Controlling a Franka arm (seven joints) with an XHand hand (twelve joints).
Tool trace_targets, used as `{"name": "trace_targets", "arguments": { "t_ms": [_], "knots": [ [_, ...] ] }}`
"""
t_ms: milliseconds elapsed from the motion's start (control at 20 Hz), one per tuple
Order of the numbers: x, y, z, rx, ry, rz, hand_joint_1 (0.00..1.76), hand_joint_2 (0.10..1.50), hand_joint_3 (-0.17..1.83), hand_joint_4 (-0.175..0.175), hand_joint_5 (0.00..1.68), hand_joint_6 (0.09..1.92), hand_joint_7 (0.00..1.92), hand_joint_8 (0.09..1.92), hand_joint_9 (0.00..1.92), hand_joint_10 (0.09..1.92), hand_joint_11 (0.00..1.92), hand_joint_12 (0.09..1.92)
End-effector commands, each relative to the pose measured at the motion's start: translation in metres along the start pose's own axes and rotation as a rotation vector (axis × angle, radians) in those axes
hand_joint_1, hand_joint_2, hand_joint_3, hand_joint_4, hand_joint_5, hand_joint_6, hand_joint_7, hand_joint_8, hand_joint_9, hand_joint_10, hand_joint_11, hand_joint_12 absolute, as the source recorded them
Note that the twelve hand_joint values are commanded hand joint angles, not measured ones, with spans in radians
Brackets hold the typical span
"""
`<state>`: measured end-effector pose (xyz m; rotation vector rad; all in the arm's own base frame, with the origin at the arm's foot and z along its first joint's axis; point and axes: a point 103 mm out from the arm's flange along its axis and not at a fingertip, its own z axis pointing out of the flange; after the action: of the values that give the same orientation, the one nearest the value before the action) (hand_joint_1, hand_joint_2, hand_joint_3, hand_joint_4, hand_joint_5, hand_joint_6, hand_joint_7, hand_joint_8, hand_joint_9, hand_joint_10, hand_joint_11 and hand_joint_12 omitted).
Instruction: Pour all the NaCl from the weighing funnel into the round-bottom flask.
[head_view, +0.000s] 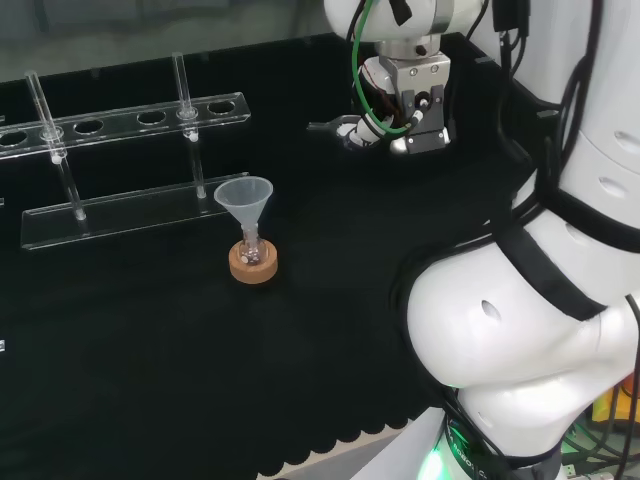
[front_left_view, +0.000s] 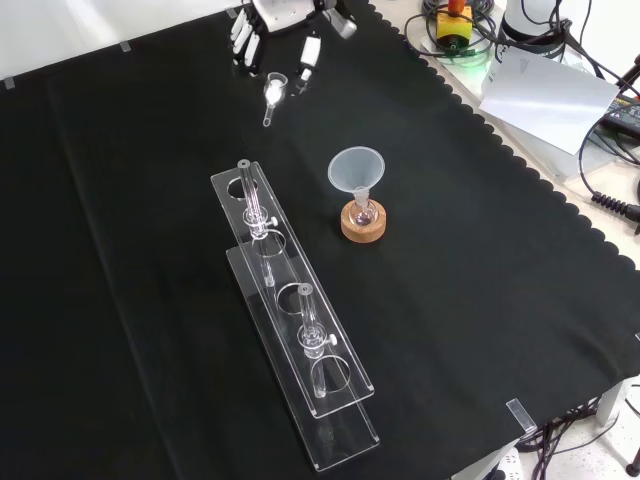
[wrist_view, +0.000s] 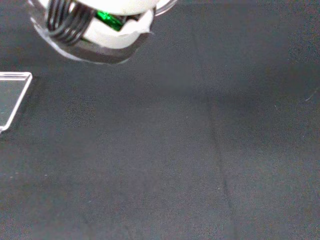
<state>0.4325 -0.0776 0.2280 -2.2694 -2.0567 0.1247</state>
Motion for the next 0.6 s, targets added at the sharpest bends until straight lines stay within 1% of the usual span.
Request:
{"name": "trace_targets", "arguments": {
  "t_ms": [50,150,350,500,600],
  "knots": [
    [0.015,-0.029,-0.009,0.016,-0.01,-0.039,1.1,0.67,0.72,0.175,1.18,0.86,0.74,0.6,1.06,0.36,0.81,1.09],
    [0.02,-0.037,-0.013,0.022,-0.019,-0.048,1.1,0.67,0.71,0.175,1.18,0.86,0.74,0.6,1.06,0.36,0.81,1.09],
    [0.033,-0.055,-0.015,0.034,-0.005,-0.076,1.1,0.67,0.71,0.175,1.18,0.86,0.73,0.6,1.06,0.36,0.81,1.09],
    [0.043,-0.066,-0.017,0.035,-0.012,-0.094,1.1,0.67,0.71,0.175,1.18,0.86,0.73,0.6,1.06,0.36,0.81,1.09],
    [0.043,-0.072,-0.019,0.035,-0.005,-0.103,1.1,0.67,0.71,0.175,1.18,0.86,0.73,0.6,1.06,0.36,0.81,1.09]
  ]
}}
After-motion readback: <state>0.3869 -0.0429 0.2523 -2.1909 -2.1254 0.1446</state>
